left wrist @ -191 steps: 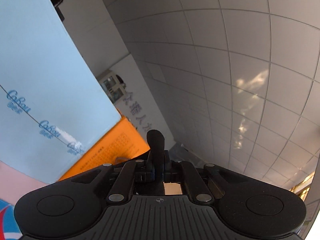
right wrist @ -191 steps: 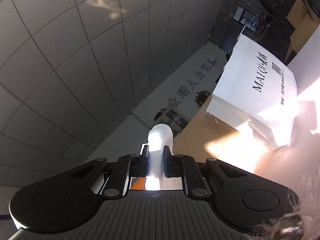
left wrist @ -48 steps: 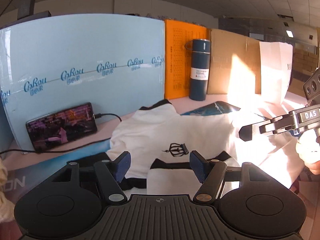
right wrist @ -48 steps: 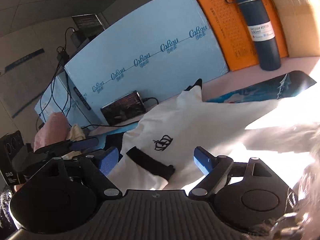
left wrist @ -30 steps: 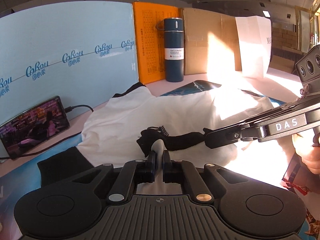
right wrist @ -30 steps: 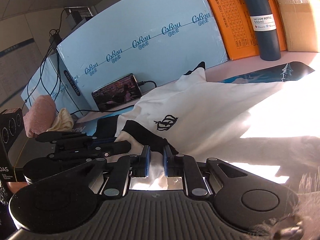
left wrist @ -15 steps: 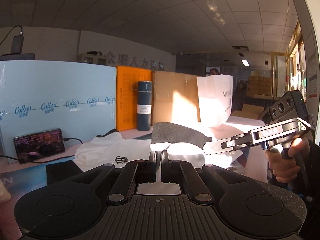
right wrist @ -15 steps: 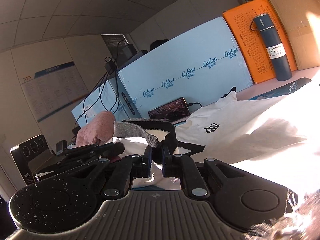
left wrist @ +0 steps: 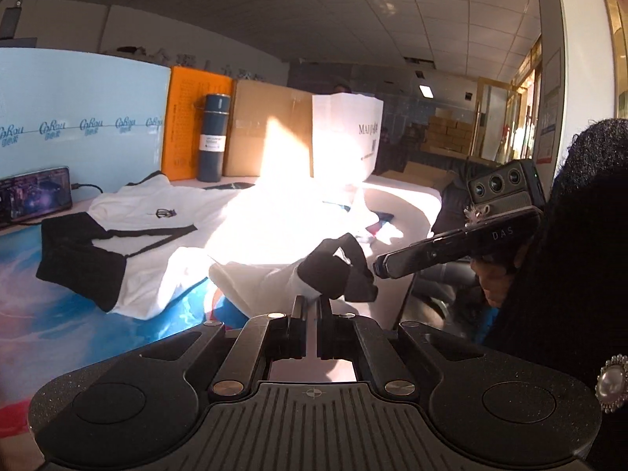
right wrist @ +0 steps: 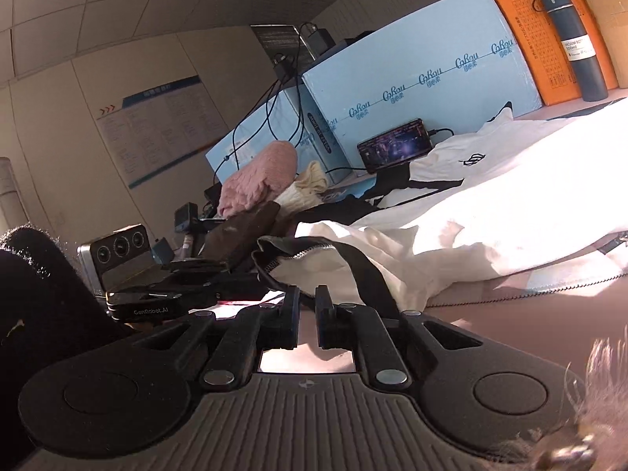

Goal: Fold clothes

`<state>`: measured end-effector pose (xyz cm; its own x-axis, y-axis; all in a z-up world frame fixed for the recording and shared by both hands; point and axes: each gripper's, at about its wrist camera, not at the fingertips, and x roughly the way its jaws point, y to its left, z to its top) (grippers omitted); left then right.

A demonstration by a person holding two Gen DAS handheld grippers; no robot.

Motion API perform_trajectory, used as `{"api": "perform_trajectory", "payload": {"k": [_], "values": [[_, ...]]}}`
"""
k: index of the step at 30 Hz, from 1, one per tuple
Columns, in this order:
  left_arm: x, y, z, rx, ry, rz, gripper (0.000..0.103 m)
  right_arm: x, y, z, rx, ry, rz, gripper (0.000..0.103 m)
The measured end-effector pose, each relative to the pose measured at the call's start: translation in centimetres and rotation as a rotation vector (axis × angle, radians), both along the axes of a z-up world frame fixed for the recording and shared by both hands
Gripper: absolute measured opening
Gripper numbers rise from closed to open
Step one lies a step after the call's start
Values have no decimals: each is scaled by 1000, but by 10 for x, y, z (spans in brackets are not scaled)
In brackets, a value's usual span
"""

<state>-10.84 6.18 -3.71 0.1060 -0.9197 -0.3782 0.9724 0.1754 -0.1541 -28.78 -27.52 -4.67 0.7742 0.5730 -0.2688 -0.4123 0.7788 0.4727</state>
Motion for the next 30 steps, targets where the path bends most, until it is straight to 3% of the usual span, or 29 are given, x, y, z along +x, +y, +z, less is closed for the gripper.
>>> {"api": "perform_trajectory", "payload": {"k": [1, 3, 4, 6, 7, 9, 12, 17, 21, 24, 25, 27, 28, 30], "values": [[0, 2, 2, -8, 3, -28, 7, -2, -3, 1, 3, -7, -22, 9], [3, 7, 9, -82, 11, -62, 11, -6, -10, 2, 15, -25, -73, 23], [5, 10, 13, -122, 8, -58, 15, -8, -14, 3, 21, -33, -98, 43], [17, 11, 22, -210, 7, 26, 51, -11, -30, 6, 38, -53, -215, 49], [22, 5, 23, -224, 6, 55, 58, -12, -42, 8, 46, -51, -319, 49], [31, -6, 26, -246, 3, 104, 64, -10, -63, 8, 71, -37, -501, 56], [30, -35, 27, -194, -26, 79, 64, -2, -91, 7, 119, -1, -750, 56], [-8, -65, 17, -47, -155, -146, 75, 19, -118, 4, 116, 76, -991, 56], [-23, -78, 0, 77, -232, -141, 75, 30, -129, -3, 91, 154, -1108, 51], [-25, -84, -10, 141, -270, -84, 72, 32, -130, -10, 108, 183, -1155, 35], [-25, -84, -12, 144, -270, -81, 65, 30, -129, -12, 103, 180, -1172, 23], [-20, -82, -11, 129, -247, -83, 5, 25, -125, -15, 92, 174, -1187, 9], [-16, -80, -9, 114, -230, -75, 5, 20, -123, -16, 90, 168, -1185, 4], [-10, -68, 1, 34, -156, -58, 4, 9, -117, -14, 82, 149, -1183, 3]]}}
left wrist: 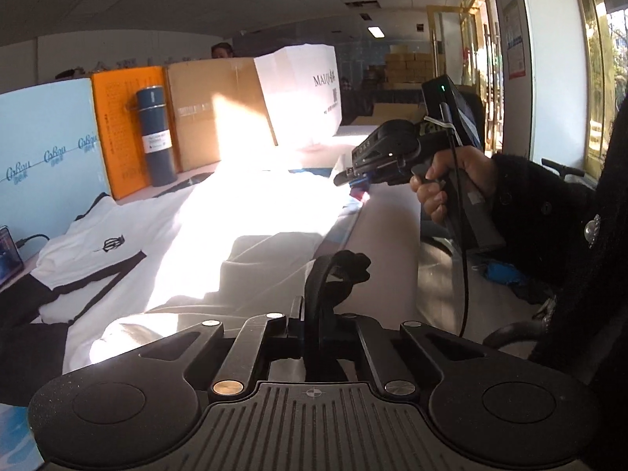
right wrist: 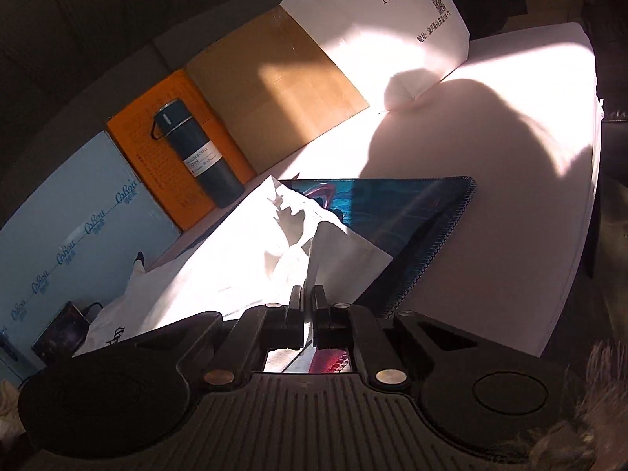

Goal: Fold clothes

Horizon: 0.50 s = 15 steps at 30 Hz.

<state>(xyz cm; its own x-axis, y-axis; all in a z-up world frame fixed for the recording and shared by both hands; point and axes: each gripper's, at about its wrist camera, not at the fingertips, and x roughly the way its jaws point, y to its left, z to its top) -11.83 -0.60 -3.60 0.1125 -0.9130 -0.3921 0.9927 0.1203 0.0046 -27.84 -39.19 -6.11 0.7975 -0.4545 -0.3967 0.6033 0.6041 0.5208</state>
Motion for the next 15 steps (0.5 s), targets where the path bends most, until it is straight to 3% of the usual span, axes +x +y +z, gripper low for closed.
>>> {"api": "perform_trajectory", "payload": {"k": [3, 5, 9, 11, 13, 14, 15], "values": [[11, 16, 13, -98, 113, 5, 4, -20, 10, 8, -34, -19, -8, 3], [15, 20, 16, -106, 151, -3, 4, -33, 16, 12, -49, -23, -9, 2], [12, 15, 4, -2, 162, -46, 5, -47, 26, 7, -42, 29, -8, 2], [8, 7, -6, 90, 153, -59, 7, -53, 29, 0, -27, 54, -11, 2], [5, 6, -9, 108, 136, -76, 16, -58, 30, 1, -36, 48, -11, 2], [4, 8, -7, 86, 144, -95, 27, -60, 30, 2, -45, 50, -24, 3], [5, 13, -3, 45, 157, -119, 49, -63, 28, 4, -56, 48, -48, 3]]}}
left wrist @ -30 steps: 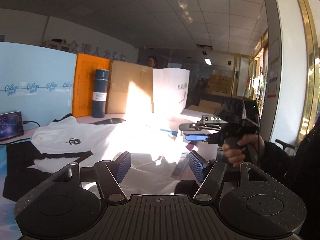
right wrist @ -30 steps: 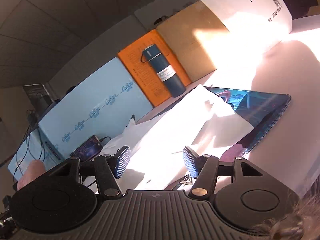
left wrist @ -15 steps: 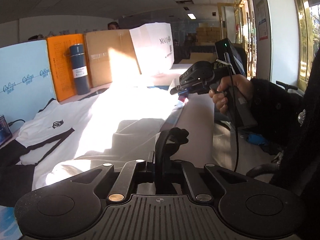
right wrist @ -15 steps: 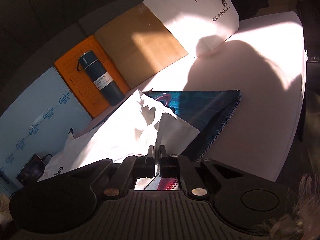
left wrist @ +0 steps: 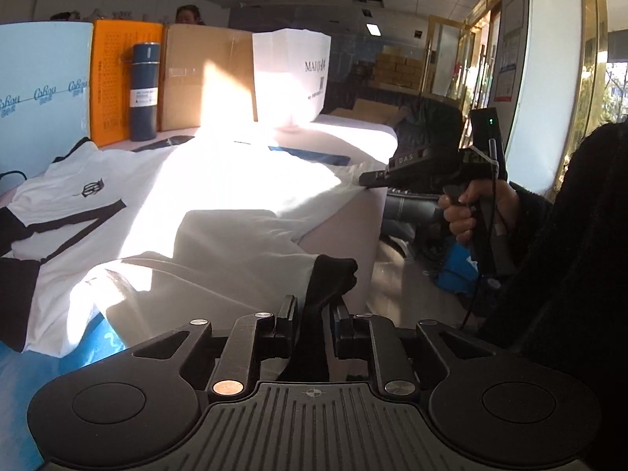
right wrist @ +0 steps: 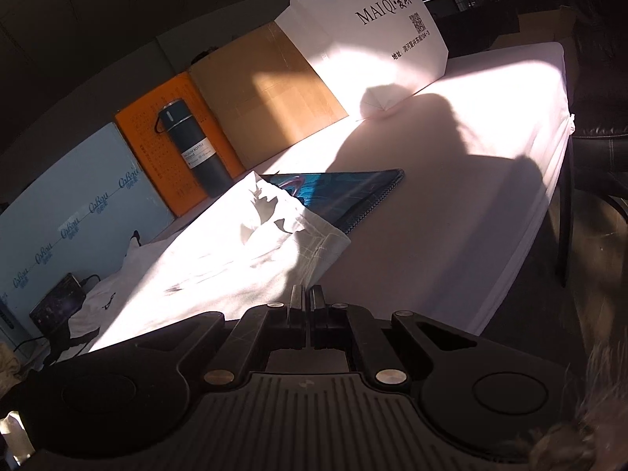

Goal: Fold clothes

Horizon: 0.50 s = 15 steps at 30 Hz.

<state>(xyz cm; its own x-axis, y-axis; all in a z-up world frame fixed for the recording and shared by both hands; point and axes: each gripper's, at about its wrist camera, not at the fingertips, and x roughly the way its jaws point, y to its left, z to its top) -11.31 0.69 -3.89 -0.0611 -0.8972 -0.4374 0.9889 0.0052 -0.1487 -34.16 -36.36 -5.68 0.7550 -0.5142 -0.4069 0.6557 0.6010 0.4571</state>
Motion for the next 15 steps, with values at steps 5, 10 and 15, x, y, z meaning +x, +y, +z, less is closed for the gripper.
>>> {"api": "perform_trajectory", "payload": {"k": [5, 10, 15], "values": [[17, 28, 25, -189, 13, 199, 80, -8, -14, 9, -8, -44, -62, 39], [62, 41, 25, -143, 13, 892, 80, -1, -22, 5, 50, -70, -45, 49], [110, 39, 1, 43, 185, 1064, 75, 10, -21, 2, 63, -70, -45, 50]]}}
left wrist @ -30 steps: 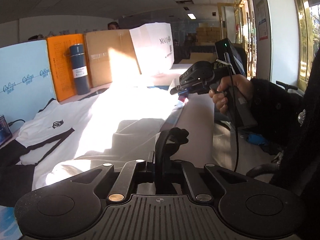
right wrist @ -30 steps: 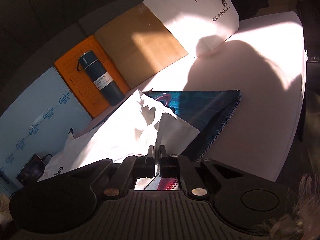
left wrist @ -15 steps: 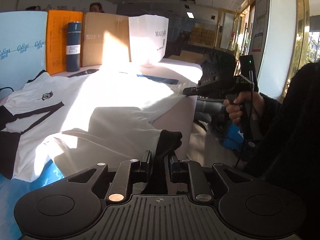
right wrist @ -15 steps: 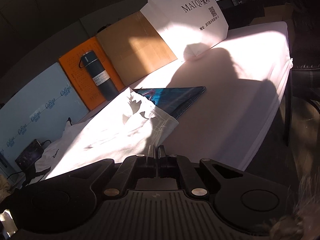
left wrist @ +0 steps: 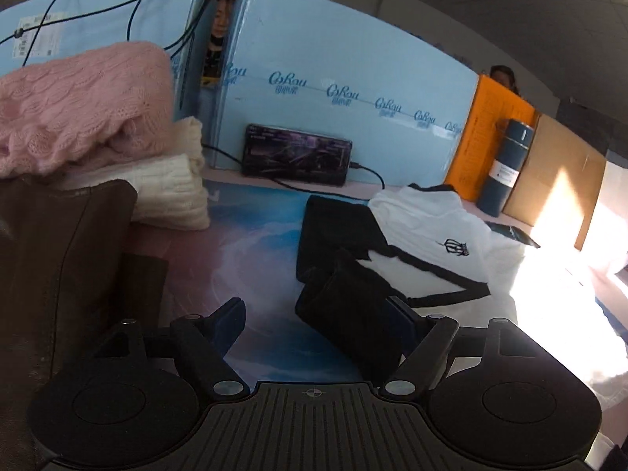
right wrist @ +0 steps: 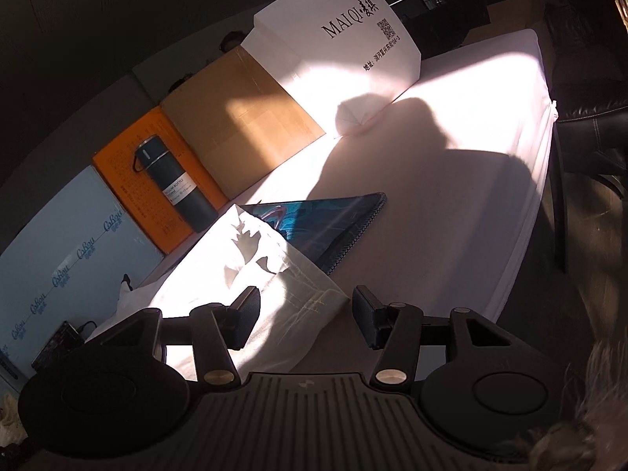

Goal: Fold clothes

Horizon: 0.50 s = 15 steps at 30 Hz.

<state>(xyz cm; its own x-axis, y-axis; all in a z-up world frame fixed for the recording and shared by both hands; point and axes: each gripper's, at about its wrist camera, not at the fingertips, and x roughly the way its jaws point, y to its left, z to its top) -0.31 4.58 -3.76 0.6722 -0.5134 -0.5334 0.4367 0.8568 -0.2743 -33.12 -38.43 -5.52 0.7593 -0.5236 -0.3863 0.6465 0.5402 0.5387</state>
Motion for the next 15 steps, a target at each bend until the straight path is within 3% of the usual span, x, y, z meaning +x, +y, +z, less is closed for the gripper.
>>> {"api": "perform_trajectory", "payload": {"k": [1, 2, 3, 5, 7, 12, 15], "values": [[4, 0, -1, -21, 8, -32, 74, 3, 1, 1, -7, 2, 3, 50], [8, 0, -2, -44, 13, -65, 38, 6, 2, 1, -15, 10, 4, 50], [12, 0, -2, -64, 25, -96, 10, 9, 3, 1, -23, 19, 4, 48], [9, -1, -2, -68, 7, -127, 3, 15, 6, 0, -51, 47, 23, 16], [1, 1, -1, -60, -19, -139, 3, 19, 9, 0, -80, 62, 49, 6], [-17, 15, 4, -50, -38, -111, 3, 2, 14, 7, -120, 25, 57, 4], [-16, 14, 2, 19, -18, -98, 7, -1, 22, 11, -147, 69, 68, 4]]}}
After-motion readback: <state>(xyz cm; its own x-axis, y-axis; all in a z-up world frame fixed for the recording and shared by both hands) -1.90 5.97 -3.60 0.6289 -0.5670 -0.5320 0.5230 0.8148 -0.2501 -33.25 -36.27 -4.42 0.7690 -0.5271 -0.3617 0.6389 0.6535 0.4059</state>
